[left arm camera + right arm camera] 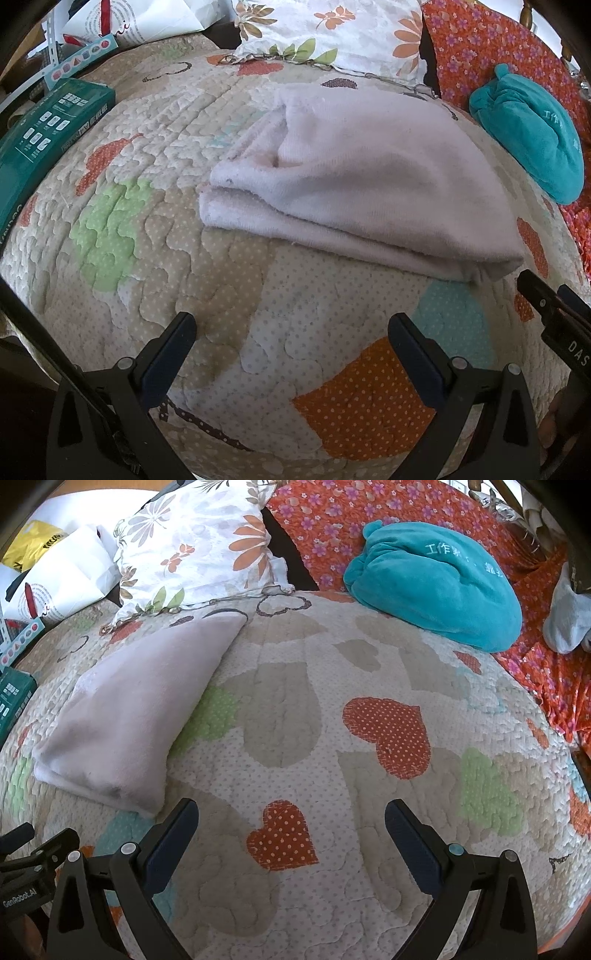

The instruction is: Fold small clothes

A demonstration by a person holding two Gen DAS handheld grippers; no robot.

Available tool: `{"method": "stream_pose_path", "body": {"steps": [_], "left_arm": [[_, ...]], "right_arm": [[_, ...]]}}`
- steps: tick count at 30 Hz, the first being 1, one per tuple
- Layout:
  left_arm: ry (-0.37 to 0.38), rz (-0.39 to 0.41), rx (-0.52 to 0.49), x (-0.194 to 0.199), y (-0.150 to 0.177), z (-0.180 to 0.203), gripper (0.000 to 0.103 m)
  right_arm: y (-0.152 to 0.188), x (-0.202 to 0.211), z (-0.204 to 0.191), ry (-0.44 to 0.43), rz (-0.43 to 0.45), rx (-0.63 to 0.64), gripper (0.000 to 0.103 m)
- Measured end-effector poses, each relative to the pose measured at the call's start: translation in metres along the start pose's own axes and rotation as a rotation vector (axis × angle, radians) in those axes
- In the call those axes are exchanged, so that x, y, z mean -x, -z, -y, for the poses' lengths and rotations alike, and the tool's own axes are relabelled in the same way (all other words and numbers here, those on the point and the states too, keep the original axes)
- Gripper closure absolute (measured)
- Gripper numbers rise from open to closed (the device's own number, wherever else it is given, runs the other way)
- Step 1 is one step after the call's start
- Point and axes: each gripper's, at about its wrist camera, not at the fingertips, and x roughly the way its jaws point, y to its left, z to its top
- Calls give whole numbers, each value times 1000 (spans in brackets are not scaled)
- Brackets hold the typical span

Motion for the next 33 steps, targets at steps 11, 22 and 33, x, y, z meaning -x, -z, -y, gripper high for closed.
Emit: {"method": "stream_pose_path", "body": {"steps": [11, 22, 33], "left_arm": [[-23, -33, -15, -7, 1, 1, 0], [-32, -32, -28, -10, 2, 3, 0], [-40, 73, -25, 12, -3, 2, 0]], "right_arm": [[1, 1, -5, -5, -4, 7, 0], [1, 1, -5, -1, -4, 6, 0], [-1, 10, -9, 2, 44, 25, 0]]}}
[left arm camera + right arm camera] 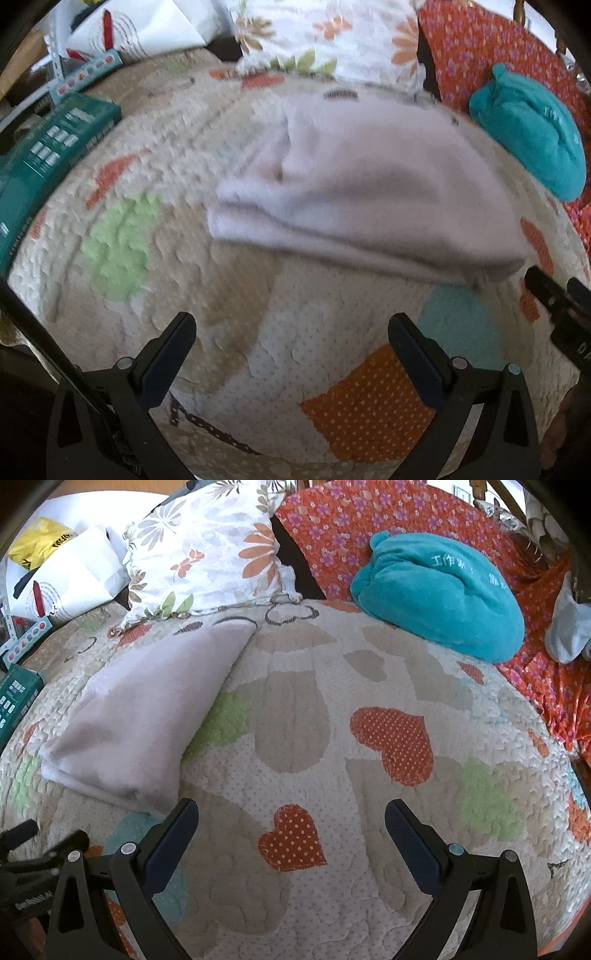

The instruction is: Fold small clothes

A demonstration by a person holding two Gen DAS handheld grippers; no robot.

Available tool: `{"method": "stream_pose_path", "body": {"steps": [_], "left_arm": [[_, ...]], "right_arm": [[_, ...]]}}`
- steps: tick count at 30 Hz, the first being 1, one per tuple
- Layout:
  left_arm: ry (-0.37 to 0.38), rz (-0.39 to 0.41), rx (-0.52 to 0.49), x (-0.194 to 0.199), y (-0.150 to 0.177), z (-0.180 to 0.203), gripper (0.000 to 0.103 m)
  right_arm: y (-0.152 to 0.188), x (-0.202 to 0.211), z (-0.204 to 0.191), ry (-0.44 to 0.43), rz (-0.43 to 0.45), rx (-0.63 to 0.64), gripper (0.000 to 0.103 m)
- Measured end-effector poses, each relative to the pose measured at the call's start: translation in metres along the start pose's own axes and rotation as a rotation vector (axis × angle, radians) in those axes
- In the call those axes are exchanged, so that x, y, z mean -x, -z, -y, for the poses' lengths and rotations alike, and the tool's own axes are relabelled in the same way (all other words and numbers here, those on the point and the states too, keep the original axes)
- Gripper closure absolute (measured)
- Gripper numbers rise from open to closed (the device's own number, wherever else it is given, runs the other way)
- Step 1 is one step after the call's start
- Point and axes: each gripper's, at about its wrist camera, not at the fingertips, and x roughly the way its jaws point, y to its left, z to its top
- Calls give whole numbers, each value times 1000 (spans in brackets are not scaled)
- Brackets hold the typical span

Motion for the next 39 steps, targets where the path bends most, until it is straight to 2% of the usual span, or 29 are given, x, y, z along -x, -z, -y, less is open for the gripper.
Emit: {"method": "stream_pose_path", "body": {"steps": [2, 5, 27, 35, 39], "left_arm": [[-5, 47, -5, 8, -3, 0, 0], [-4, 69, -16, 12, -3, 1, 0], [35, -7, 17, 0, 0, 0, 0], [42, -20, 17, -4, 0, -2, 0], [42, -24, 15, -5, 0, -3, 0]], "right_arm": [[-1, 0, 0, 2, 3, 4, 0], [0, -1, 0, 1, -1, 3, 0], [0, 6, -11, 11, 40, 53, 0], [-1, 15, -13, -55, 77, 43, 0], [1, 17, -20, -56, 88, 71, 0]]}}
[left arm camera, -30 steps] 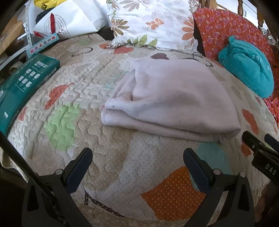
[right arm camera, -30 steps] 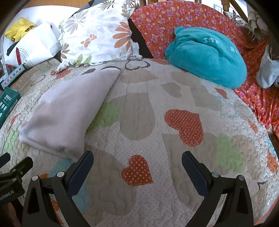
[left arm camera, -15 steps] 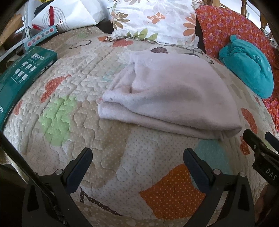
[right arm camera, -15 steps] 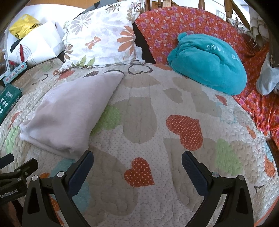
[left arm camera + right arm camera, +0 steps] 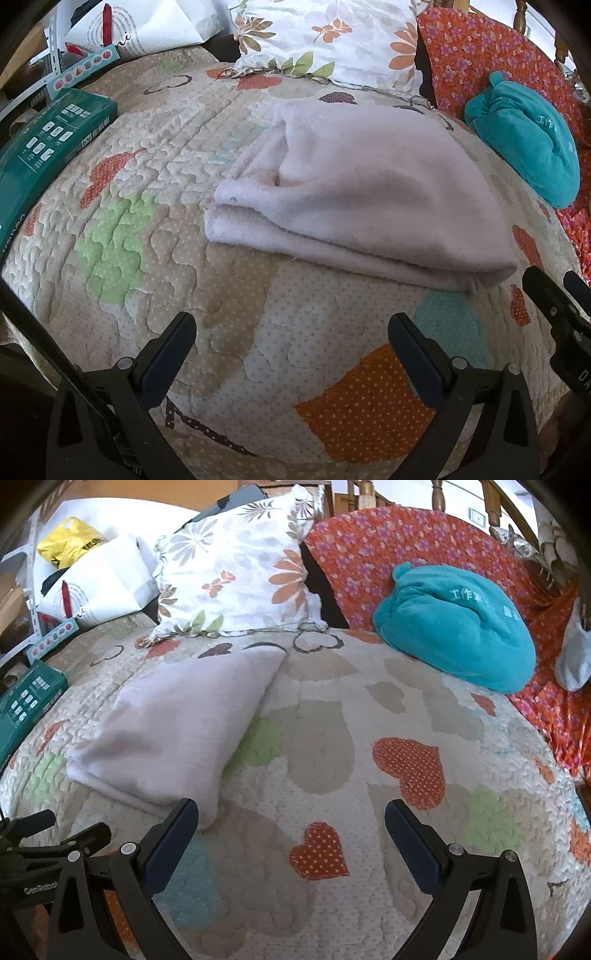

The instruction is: Fold small clothes

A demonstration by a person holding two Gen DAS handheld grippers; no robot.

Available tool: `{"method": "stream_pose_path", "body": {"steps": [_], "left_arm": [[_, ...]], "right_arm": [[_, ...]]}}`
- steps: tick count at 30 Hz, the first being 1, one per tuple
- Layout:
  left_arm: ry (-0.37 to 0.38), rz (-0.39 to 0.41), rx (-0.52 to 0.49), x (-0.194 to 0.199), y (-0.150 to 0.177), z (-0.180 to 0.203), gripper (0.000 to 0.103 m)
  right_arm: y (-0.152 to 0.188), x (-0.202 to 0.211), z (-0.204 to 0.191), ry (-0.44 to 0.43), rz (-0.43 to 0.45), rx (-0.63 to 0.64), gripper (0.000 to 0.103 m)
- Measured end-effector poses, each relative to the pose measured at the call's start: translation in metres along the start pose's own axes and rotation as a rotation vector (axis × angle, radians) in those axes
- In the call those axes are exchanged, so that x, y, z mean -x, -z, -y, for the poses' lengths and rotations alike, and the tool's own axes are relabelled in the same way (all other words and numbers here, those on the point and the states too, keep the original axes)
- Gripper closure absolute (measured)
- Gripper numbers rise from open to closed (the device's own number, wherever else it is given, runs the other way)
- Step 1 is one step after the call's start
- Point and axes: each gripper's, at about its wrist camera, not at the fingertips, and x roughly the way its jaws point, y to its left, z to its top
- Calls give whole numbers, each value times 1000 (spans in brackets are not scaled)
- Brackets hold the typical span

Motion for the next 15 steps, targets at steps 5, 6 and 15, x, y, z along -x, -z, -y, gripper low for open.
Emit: {"method": "stream_pose_path", "body": {"steps": [5, 6, 15], "left_arm": [[4, -1, -9, -1, 1, 0, 0], [3, 0, -10, -1, 1, 0, 0], [9, 12, 16, 0, -5, -8, 0]], "right_arm": [[0, -1, 1, 0, -4, -1, 0], [0, -1, 2, -2, -4, -6, 0], [0, -1, -2, -27, -8, -2, 0]]}}
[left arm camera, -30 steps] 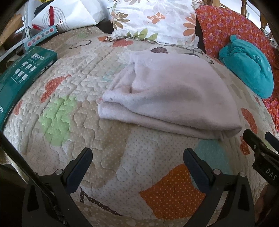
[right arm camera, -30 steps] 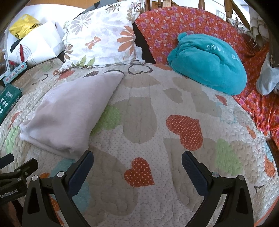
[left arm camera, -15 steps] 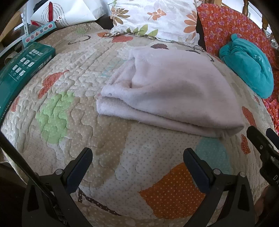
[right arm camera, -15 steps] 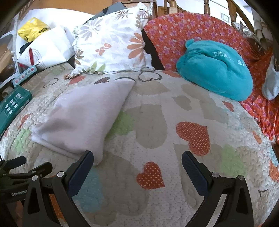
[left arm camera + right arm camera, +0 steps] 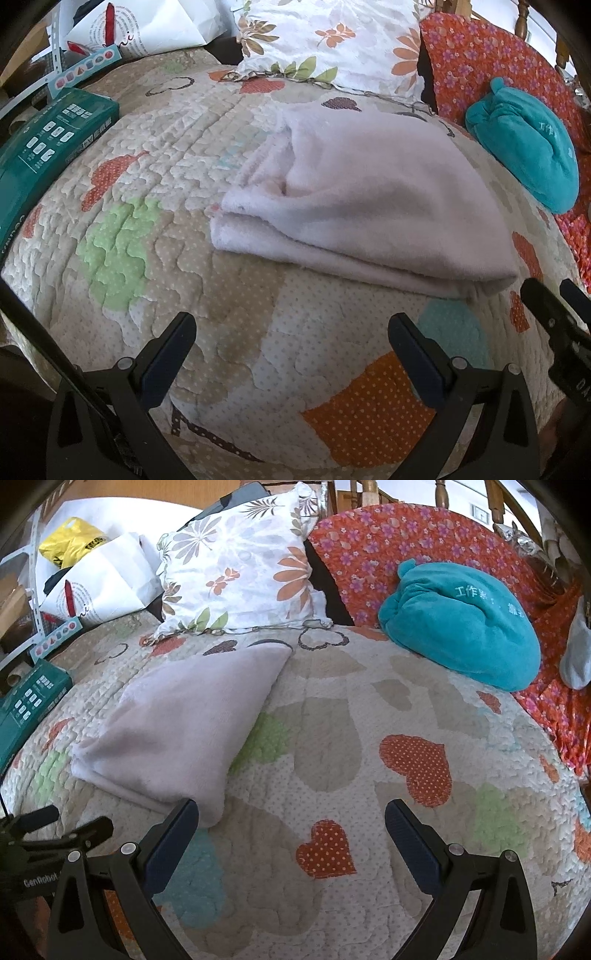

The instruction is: Fold small clothes

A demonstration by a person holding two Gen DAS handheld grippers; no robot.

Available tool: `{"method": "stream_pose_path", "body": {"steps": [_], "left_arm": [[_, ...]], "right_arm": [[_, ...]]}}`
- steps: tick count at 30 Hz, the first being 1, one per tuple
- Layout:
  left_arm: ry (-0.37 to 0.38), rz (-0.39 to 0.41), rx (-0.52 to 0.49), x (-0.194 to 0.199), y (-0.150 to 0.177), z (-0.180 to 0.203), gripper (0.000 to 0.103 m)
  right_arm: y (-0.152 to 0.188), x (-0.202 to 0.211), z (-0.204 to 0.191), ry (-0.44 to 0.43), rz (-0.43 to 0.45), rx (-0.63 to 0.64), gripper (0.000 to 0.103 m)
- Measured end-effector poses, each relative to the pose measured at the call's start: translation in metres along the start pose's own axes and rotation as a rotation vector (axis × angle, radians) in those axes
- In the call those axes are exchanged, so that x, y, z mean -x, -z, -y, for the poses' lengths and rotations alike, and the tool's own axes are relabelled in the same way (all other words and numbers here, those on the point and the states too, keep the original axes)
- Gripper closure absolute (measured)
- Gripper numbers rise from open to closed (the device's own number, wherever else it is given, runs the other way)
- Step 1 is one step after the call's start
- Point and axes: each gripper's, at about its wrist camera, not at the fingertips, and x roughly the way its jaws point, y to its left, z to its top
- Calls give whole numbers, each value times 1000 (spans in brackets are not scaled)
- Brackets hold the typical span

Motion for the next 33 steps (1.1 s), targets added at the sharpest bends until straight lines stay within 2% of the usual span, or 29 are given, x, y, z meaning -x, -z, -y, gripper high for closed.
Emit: {"method": "stream_pose_path", "body": {"steps": [9, 12, 17, 25, 29, 33], "left_arm": [[-48, 35, -13, 3, -2, 0, 0], [-62, 57, -12, 17, -6, 2, 0], [-43, 102, 4, 55, -8, 6, 0], [-37, 194, -25, 119, -17, 21, 0], [-19, 194, -25, 131, -30, 25, 0], [-19, 177, -13, 126, -43, 24, 0]], "right_arm": [[-2, 2, -4, 5, -10, 21, 0], [-5, 7, -4, 4, -1, 16, 0], [-15, 28, 2, 30, 42, -4, 0], [-32, 80, 17, 143, 83, -39, 0], [-55, 101, 20, 159, 89, -59, 0], [-62, 106, 15, 158, 108, -30, 0]]}}
